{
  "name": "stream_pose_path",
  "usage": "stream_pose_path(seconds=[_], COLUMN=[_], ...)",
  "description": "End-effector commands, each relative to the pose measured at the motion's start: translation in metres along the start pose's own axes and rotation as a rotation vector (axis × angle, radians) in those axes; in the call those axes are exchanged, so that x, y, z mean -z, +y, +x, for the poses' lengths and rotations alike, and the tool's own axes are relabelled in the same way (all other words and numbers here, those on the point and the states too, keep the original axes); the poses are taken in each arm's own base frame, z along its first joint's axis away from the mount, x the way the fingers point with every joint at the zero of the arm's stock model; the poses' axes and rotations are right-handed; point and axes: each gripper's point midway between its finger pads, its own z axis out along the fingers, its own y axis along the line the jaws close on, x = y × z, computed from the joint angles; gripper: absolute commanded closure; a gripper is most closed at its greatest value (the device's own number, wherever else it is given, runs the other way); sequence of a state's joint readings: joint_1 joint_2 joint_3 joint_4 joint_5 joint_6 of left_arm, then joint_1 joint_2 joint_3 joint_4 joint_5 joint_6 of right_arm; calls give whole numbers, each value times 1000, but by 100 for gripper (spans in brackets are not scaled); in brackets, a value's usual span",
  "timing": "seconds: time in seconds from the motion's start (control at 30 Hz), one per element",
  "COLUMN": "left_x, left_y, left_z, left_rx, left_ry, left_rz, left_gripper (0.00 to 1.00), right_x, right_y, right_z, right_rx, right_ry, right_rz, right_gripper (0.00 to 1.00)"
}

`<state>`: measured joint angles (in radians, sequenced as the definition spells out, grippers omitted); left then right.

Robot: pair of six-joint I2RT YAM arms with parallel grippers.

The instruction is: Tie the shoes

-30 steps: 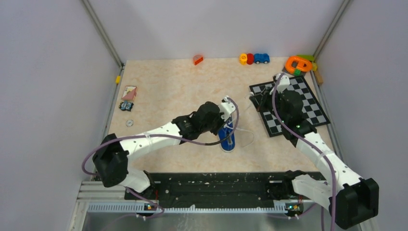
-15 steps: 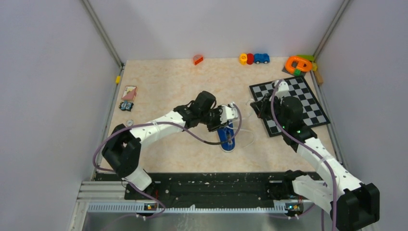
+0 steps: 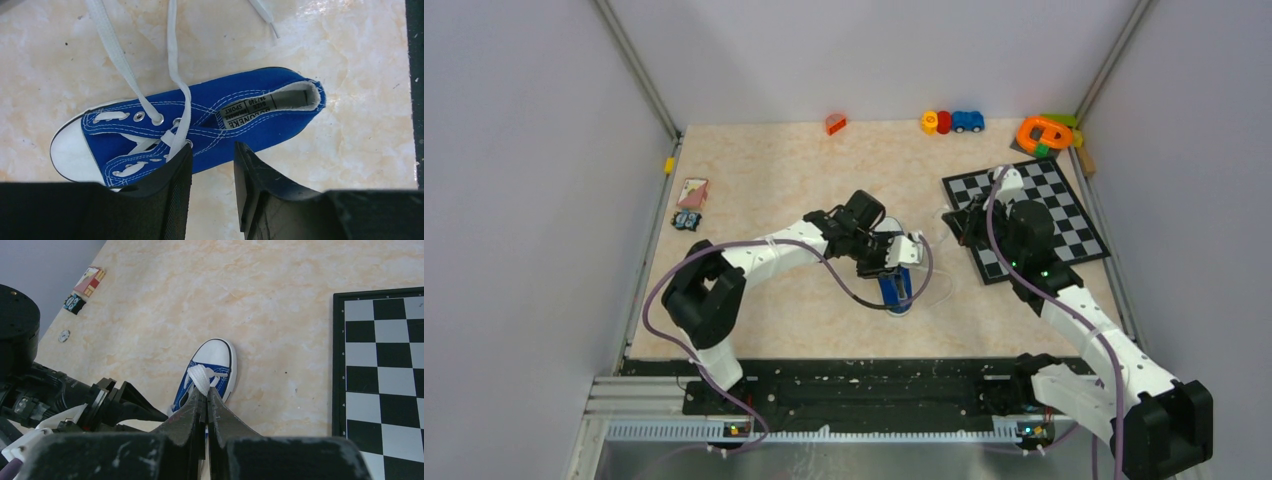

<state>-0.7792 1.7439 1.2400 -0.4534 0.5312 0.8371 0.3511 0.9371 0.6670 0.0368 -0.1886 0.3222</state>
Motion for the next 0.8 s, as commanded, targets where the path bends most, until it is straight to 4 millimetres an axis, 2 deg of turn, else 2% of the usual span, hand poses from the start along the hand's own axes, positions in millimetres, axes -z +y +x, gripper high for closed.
stream_pose_path(seconds=[0.0,0.23,0.33,0.77], left_x=[2,20,26,12], left_y=[23,23,23,39], left_z=[-12,-17,-18,-15], left_rx=[-42,-73,-88,-83], left_ry=[-30,-55,-74,-46], left_rz=[-74,-127,-158,-151], left_gripper=[60,61,58,58], right_x=[0,-1,-1,-2], right_y=[9,9,10,13], right_z=[-6,-5,-5,-3], right_rx=[18,17,17,15], right_ry=[-37,-36,-36,-28], right_rz=[-47,-49,-53,-74], right_gripper=[100,100,100,100])
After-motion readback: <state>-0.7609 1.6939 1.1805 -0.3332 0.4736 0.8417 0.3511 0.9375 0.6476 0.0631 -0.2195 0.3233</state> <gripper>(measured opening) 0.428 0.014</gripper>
